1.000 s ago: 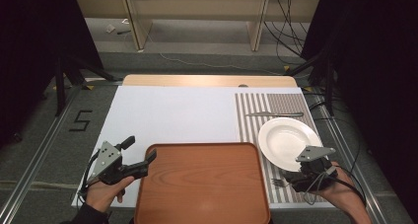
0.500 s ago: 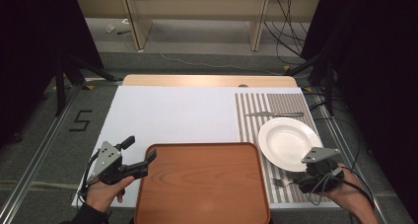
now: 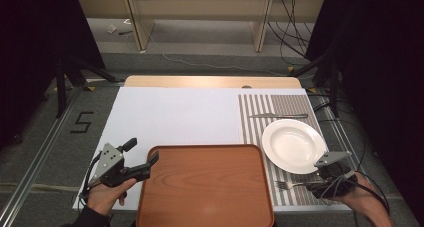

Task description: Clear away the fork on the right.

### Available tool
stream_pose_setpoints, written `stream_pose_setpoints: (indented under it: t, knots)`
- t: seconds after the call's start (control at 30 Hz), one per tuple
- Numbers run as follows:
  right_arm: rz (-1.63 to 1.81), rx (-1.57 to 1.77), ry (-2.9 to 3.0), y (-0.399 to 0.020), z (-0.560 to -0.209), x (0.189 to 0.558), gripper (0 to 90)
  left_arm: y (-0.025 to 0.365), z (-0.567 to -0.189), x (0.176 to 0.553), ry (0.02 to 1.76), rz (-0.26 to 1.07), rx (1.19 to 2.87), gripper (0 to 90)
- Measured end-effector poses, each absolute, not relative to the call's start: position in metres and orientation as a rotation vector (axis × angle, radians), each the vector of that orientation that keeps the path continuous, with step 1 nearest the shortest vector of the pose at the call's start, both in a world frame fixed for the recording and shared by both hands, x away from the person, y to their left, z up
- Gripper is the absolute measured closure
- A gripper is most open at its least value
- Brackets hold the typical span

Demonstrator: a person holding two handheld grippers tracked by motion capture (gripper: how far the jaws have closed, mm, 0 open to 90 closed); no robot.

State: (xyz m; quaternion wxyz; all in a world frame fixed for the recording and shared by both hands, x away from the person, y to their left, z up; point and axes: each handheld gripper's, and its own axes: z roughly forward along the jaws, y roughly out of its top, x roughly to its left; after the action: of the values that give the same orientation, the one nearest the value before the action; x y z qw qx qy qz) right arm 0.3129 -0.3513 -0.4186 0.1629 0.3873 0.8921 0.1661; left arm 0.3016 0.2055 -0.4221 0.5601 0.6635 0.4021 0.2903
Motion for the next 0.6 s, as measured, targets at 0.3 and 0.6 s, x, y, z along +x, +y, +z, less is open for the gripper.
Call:
stream_pose_setpoints:
  t: [0.3, 0.6]
  knots:
    - [0.429, 1.140, 2.586, -0.354, -0.427, 0.315, 27.9, 0.206, -0.422, 0.301, 0.949, 0.683, 1.561, 16.1]
    - [0.417, 1.162, 2.609, -0.357, -0.437, 0.319, 28.1, 0.205, -0.422, 0.302, 0.948, 0.681, 1.563, 16.1]
